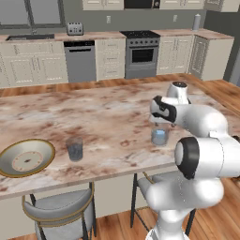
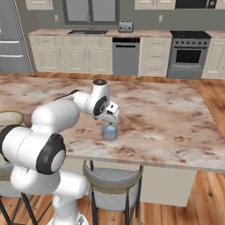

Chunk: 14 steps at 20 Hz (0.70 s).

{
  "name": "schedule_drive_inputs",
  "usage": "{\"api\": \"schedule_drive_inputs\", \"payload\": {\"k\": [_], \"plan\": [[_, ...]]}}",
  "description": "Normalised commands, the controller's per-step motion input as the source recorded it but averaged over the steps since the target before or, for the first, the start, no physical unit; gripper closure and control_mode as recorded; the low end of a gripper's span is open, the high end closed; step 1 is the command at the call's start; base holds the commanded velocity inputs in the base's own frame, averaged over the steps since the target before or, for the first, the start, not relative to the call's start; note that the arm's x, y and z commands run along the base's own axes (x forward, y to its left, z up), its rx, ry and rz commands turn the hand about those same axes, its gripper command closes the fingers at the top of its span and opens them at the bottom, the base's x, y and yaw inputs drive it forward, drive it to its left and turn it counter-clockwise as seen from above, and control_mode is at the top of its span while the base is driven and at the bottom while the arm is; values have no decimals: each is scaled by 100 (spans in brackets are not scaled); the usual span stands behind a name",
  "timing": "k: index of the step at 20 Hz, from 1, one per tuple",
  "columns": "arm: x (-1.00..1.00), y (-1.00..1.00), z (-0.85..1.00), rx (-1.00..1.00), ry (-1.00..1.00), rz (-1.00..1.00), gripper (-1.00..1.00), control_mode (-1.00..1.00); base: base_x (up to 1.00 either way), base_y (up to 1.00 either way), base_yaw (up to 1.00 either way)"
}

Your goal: There are four ice cubes in the ice bowl. Place two ice cubes in each glass of water.

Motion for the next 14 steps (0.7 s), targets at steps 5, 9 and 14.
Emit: {"api": "schedule_drive_inputs", "payload": {"k": [5,9,14], "plan": [[-100,66,0,0,0,0,-100,-100,0,0,0],[-94,46,31,0,0,0,-100,-100,0,0,0],[-74,0,25,0,-2,1,-100,-100,0,0,0]]}}
